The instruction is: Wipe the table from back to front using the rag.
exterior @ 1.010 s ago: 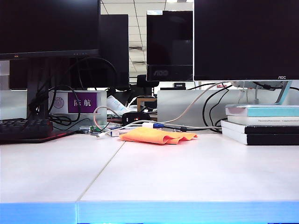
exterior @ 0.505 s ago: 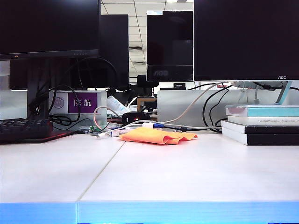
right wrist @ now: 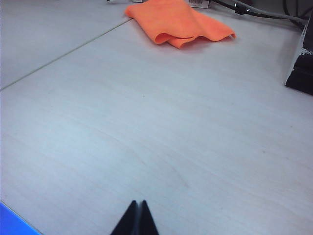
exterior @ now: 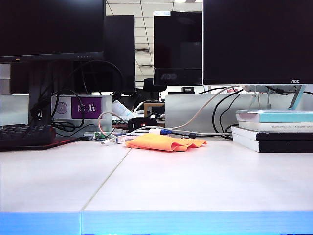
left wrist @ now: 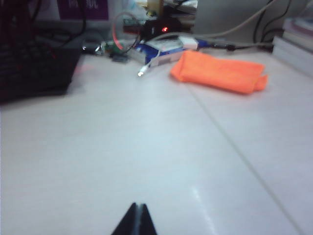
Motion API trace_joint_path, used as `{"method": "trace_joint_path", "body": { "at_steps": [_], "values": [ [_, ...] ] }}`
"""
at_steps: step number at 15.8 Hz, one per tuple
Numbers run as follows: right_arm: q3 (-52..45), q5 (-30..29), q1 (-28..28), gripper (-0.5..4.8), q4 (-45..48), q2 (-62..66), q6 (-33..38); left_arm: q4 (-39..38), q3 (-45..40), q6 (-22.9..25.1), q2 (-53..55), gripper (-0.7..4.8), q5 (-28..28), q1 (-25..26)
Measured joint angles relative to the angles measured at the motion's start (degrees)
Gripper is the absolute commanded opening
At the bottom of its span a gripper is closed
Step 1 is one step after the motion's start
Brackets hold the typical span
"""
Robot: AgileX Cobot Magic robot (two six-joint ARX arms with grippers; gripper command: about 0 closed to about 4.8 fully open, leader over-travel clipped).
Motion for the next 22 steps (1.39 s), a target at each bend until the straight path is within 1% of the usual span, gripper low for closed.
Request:
{"method": "trace_joint_path", "body": {
  "at_steps": [4,5,6,7,8,9,19,20,21,22],
  "values": [
    [0.0,0.0,0.0,-0.01,0.0,0.0,0.0,-1.2,0.0,0.3,0.0,-0.06,-0.1,5.9],
    [0.0,0.0,0.0,-0.01,0.0,0.0,0.0,-1.4,0.1,1.0,0.0,-0.06,-0.1,7.2],
    [0.0,0.0,0.0,-0.01,0.0,0.0,0.0,-1.4,0.1,2.6,0.0,-0.06,-0.4,8.3],
    [0.0,0.0,0.0,-0.01,0.0,0.0,0.0,-1.5,0.1,5.1,0.0,-0.06,-0.9,8.5],
    [0.0,0.0,0.0,-0.01,0.0,0.0,0.0,-1.6,0.1,5.4,0.0,-0.05,-1.5,8.5],
    [0.0,0.0,0.0,-0.01,0.0,0.0,0.0,-1.7,0.1,5.4,0.0,-0.05,-2.4,8.5],
    [0.0,0.0,-0.1,-0.01,0.0,0.0,0.0,-1.8,0.1,5.2,0.0,-0.05,-2.5,8.5],
    [0.0,0.9,-2.7,-0.01,0.0,0.0,-0.1,-1.8,0.1,5.2,0.0,-0.05,-2.5,8.5],
    [0.0,1.9,-4.1,-0.01,0.0,0.0,-0.1,-1.8,0.1,5.2,0.0,-0.05,-2.5,8.5],
    [-0.1,4.3,-7.0,-0.01,0.5,0.0,-0.1,-1.8,0.1,5.2,0.0,-0.05,-2.5,8.5]
  ]
}}
